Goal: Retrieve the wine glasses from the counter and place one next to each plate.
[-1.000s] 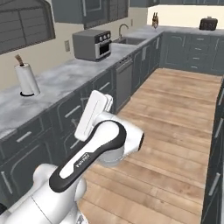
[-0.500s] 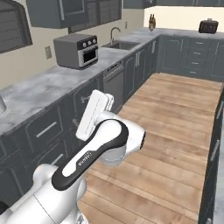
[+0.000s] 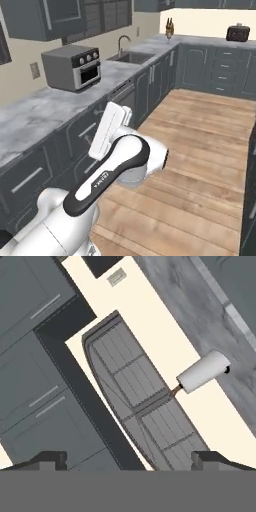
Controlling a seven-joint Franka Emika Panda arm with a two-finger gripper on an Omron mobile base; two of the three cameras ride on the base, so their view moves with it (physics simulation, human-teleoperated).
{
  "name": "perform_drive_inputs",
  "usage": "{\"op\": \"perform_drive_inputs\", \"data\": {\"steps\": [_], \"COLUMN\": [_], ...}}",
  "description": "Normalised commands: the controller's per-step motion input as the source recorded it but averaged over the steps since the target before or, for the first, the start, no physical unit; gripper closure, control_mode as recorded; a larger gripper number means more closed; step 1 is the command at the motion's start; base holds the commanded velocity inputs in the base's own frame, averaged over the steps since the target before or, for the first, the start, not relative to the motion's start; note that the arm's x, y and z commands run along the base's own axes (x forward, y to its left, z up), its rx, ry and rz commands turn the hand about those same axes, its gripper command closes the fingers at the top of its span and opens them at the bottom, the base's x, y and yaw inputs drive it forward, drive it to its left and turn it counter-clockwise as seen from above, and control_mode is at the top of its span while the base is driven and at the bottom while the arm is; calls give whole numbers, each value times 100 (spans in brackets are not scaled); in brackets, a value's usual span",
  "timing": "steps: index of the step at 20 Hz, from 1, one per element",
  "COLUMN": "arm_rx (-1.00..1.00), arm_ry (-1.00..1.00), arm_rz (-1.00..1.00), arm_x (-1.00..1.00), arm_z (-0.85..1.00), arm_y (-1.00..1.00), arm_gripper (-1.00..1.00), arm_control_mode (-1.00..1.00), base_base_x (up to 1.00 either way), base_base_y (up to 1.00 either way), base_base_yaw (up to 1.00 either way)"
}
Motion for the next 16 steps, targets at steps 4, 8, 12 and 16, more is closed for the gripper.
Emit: {"op": "perform_drive_inputs", "data": {"steps": [4, 8, 12, 16], "arm_rx": [0, 0, 0, 0], "arm_ry": [0, 0, 0, 0], "arm_rz": [0, 0, 0, 0], "arm_x": [0, 0, 0, 0], "arm_z": [0, 0, 0, 0], "arm_y": [0, 0, 0, 0], "arm_gripper": [-100, -100, -100, -100], "arm_control_mode": [100, 100, 100, 100], "base_base_x": [100, 100, 100, 100], "base_base_y": [17, -32, -45, -2], "base_base_yaw": [-7, -3, -2, -15]}}
